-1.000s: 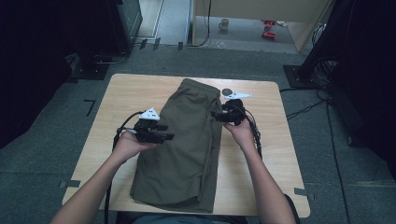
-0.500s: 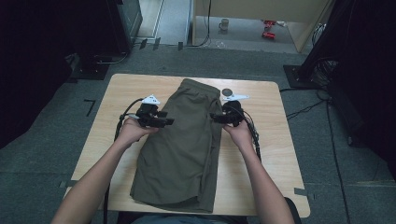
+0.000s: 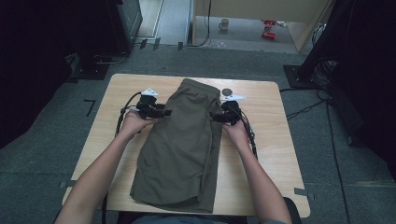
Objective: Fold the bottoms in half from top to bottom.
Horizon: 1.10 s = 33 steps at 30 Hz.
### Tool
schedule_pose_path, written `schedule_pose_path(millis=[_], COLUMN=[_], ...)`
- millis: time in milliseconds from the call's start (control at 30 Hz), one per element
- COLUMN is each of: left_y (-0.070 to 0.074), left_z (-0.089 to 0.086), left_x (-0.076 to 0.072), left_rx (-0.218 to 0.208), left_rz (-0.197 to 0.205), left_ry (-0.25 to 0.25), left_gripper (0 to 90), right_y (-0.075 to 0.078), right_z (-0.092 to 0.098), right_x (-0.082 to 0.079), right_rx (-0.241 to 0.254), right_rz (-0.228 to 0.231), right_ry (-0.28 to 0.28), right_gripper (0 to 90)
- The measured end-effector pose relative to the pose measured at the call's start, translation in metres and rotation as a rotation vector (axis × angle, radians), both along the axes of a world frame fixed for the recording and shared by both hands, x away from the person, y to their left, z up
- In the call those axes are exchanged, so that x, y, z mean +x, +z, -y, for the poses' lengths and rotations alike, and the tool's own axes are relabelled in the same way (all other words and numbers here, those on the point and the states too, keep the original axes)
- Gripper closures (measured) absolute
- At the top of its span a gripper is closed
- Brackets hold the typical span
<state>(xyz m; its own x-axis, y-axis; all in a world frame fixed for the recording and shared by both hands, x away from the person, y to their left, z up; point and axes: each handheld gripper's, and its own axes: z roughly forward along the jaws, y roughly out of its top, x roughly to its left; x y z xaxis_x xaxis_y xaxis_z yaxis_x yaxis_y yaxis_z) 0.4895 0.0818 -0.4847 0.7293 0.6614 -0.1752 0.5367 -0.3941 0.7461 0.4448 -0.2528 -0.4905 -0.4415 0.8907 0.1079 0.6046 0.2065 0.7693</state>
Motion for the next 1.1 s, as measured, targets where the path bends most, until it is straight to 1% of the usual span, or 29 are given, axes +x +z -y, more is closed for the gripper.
schedule_pose_path(millis=[33, 67, 100, 167, 233, 267, 300, 333, 367, 433, 467, 500, 567, 600, 667, 700, 733, 800, 867, 900, 933, 967, 1033, 1067, 1100], left_y=[-0.001, -0.002, -0.002, -0.003, -0.003, -0.002, -0.002, -0.002, -0.002, -0.001, 0.0, 0.0, -0.001, -0.002, -0.004, -0.006, -0.007, -0.01, -0.015, -0.019, -0.021, -0.022, -0.022, -0.023, -0.023], left_z=[0.001, 0.002, 0.003, 0.007, 0.01, 0.012, 0.013, 0.014, 0.015, 0.016, 0.016, 0.016, 0.016, 0.017, 0.018, 0.018, 0.019, 0.021, 0.024, 0.025, 0.026, 0.026, 0.028, 0.029, 0.03], left_x=[0.003, 0.007, 0.01, 0.015, 0.017, 0.021, 0.025, 0.029, 0.032, 0.037, 0.038, 0.04, 0.042, 0.044, 0.052, 0.054, 0.055, 0.057, 0.058, 0.059, 0.059, 0.059, 0.059, 0.059, 0.058], left_rx=[0.003, 0.0, 0.009, 0.006, 0.002, 0.015, 0.025, 0.021, 0.019, 0.0, -0.023, -0.035, -0.018, -0.007, 0.034, 0.03, 0.023, 0.031, 0.063, 0.078, 0.078, 0.066, 0.052, 0.056, 0.073], left_rz=[-0.001, -0.005, -0.013, -0.028, 0.003, -0.017, -0.044, -0.062, -0.068, -0.056, -0.049, -0.038, -0.003, 0.005, -0.052, -0.064, -0.061, -0.051, -0.052, -0.057, -0.063, -0.055, -0.06, -0.055, -0.041], left_ry=[0.011, 0.016, 0.018, 0.018, 0.033, 0.029, 0.034, 0.04, 0.039, 0.04, 0.043, 0.047, 0.064, 0.071, 0.075, 0.08, 0.084, 0.094, 0.098, 0.097, 0.101, 0.106, 0.114, 0.109, 0.103], left_gripper=[46.8, 46.8, 46.8, 47.4, 48.3, 48.5, 48.9, 51.3, 51.7, 50.0, 49.7, 48.5, 47.2, 47.2, 45.0, 44.6, 44.7, 44.7, 43.9, 43.6, 43.4, 42.9, 43.3, 43.2, 43.4], right_y=[0.0, -0.001, 0.0, -0.001, -0.003, -0.004, -0.005, -0.006, -0.006, -0.006, -0.006, -0.007, -0.008, -0.009, -0.009, -0.01, -0.012, -0.016, -0.021, -0.023, -0.026, -0.027, -0.028, -0.028, -0.029], right_z=[0.0, 0.0, 0.0, 0.0, -0.001, -0.002, -0.003, -0.004, -0.004, -0.005, -0.005, -0.005, -0.006, -0.006, -0.003, -0.001, 0.001, 0.003, 0.003, 0.003, 0.001, 0.0, -0.002, -0.003, -0.005], right_x=[0.001, 0.004, 0.007, 0.013, 0.016, 0.019, 0.022, 0.025, 0.028, 0.032, 0.034, 0.036, 0.04, 0.042, 0.046, 0.048, 0.049, 0.051, 0.053, 0.053, 0.054, 0.054, 0.054, 0.054, 0.054], right_rx=[0.0, 0.006, 0.018, 0.043, 0.054, 0.051, 0.043, 0.034, 0.034, 0.034, 0.036, 0.035, 0.019, 0.017, 0.036, 0.054, 0.073, 0.093, 0.1, 0.099, 0.088, 0.081, 0.061, 0.055, 0.043], right_rz=[0.0, -0.01, -0.023, -0.029, -0.011, -0.011, -0.027, -0.035, -0.039, -0.035, -0.041, -0.047, -0.042, -0.037, -0.029, -0.026, -0.028, -0.036, -0.05, -0.056, -0.061, -0.062, -0.049, -0.046, -0.041], right_ry=[-0.005, -0.008, -0.012, -0.017, -0.026, -0.026, -0.027, -0.031, -0.032, -0.04, -0.04, -0.043, -0.05, -0.058, -0.074, -0.083, -0.091, -0.107, -0.115, -0.114, -0.115, -0.113, -0.114, -0.112, -0.105], right_gripper=[34.7, 34.7, 34.9, 35.3, 35.8, 35.2, 34.2, 34.3, 34.2, 34.1, 33.7, 33.2, 32.9, 32.8, 33.7, 34.5, 35.3, 35.0, 34.5, 34.2, 34.4, 34.5, 35.4, 36.0, 37.2])
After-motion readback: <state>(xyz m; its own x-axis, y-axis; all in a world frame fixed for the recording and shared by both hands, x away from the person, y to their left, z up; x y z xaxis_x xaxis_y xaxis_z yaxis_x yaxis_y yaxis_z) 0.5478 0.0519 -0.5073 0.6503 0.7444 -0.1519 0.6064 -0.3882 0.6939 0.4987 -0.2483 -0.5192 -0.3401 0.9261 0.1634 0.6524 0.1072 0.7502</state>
